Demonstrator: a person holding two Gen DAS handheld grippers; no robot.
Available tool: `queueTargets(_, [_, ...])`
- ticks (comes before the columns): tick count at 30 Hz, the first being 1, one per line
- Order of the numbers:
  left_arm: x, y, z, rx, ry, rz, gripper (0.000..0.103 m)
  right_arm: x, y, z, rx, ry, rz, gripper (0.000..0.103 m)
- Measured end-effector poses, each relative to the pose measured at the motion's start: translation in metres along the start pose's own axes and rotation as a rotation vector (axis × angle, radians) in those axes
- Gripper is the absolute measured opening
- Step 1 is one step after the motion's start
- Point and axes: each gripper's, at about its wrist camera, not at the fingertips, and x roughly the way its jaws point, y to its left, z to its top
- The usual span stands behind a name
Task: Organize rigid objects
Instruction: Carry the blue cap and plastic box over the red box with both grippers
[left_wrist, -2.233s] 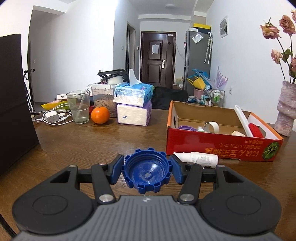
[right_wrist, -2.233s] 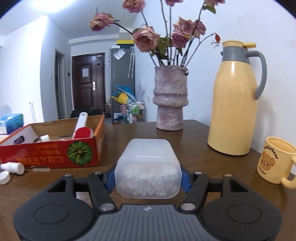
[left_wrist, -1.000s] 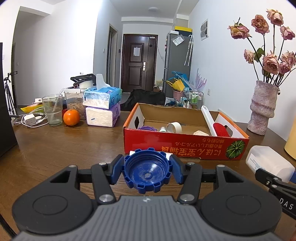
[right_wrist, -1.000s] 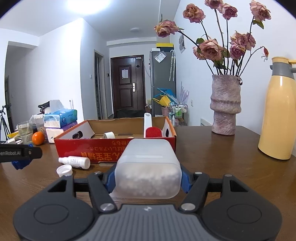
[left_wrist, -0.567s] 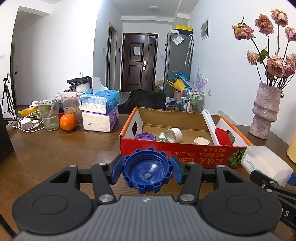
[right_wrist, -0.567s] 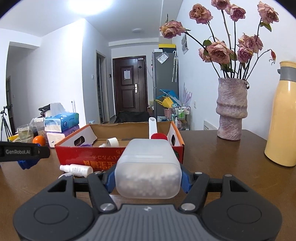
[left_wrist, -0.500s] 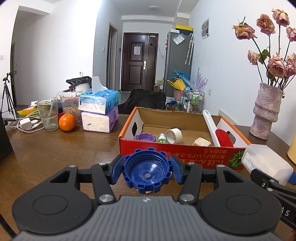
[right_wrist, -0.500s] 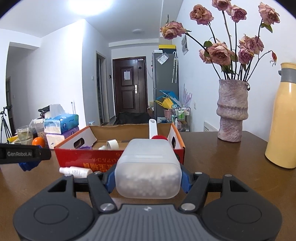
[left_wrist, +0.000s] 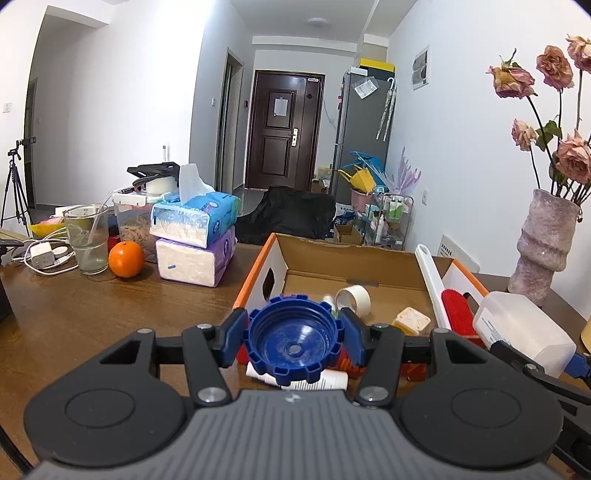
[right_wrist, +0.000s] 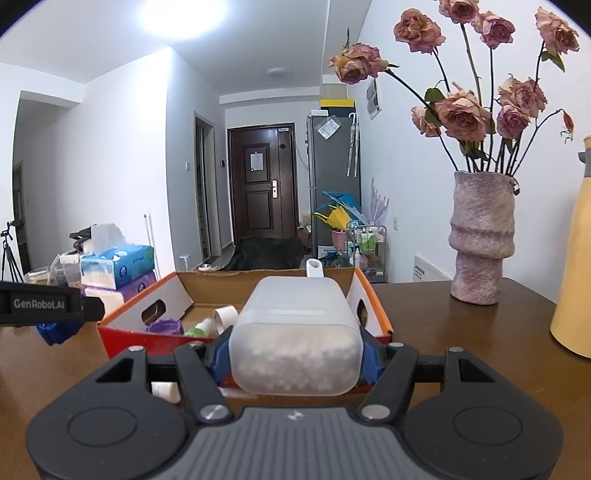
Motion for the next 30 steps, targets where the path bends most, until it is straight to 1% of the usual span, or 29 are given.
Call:
queueTargets(13, [0.031,-0.007,0.010,0.005,0.005,0.000,0.055,0.033,0.007,0.010,0.004,-0.008,0.033,0.065])
queueTargets(22, [0.053,-0.006,0.020,-0.008,0.004,0.005,0.055,0.059,0.003,0.016,0.014,-0.002,0.025,0.065])
queueTargets(30, [0.077,-0.011,0.026,0.002,0.010,0.006,0.055,0.081,0.001,0.022,0.015,-0.001,0.021,0.065])
